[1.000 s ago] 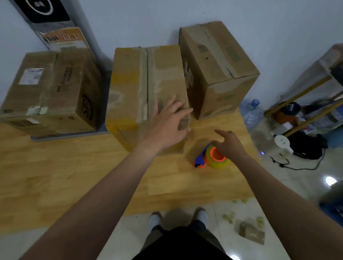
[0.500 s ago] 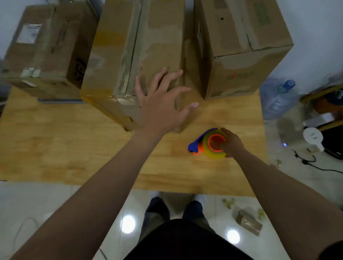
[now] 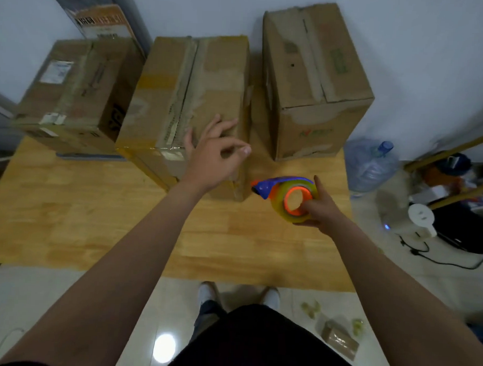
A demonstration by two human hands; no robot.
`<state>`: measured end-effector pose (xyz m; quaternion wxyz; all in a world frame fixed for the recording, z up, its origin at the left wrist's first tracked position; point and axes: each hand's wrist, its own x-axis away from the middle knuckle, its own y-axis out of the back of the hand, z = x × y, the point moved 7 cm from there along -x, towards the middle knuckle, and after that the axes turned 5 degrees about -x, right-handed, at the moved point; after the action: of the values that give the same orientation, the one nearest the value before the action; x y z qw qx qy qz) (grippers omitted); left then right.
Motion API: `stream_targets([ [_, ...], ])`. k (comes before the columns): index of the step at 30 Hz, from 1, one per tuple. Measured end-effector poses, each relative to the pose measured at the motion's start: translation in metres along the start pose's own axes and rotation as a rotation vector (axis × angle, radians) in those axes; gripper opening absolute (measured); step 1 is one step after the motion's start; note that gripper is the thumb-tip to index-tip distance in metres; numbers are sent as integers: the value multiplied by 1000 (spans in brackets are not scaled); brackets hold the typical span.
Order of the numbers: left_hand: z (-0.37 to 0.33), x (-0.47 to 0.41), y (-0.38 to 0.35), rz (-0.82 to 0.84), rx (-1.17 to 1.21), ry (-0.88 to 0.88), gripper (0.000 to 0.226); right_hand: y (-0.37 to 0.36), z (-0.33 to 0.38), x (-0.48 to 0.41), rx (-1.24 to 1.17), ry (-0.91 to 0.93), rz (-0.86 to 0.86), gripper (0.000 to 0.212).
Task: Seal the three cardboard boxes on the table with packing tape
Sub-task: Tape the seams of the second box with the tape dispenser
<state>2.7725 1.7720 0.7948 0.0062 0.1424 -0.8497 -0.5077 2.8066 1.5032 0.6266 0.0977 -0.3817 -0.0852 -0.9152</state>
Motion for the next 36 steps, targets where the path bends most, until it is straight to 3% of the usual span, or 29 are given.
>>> stream_targets([
  [4, 0, 1, 30, -41, 200, 197, 11, -5, 57, 37, -163, 104, 67, 96],
  [7, 6, 7, 56, -76, 311, 447, 22, -14, 110, 67, -172, 235, 88, 96],
  [12, -3, 22, 78, 93, 720, 704, 29, -42, 178, 112, -164, 434, 133, 92],
  [17, -10, 27, 117, 153, 849, 673, 40, -70, 217, 141, -159, 550, 166, 93],
  [21, -6, 22, 144, 109, 872, 615, 32, -90, 234, 158, -207, 593, 178, 95],
  [26, 13, 20, 156, 120, 1040, 676, 31, -109, 243, 169, -243, 602, 174, 92],
  [32, 24, 26, 148, 363, 1201, 704, 32, -126, 239, 180, -272, 577, 132, 77],
  [36, 35, 24, 148, 378, 1233, 693, 20, -136, 234, 181, -280, 566, 131, 70],
])
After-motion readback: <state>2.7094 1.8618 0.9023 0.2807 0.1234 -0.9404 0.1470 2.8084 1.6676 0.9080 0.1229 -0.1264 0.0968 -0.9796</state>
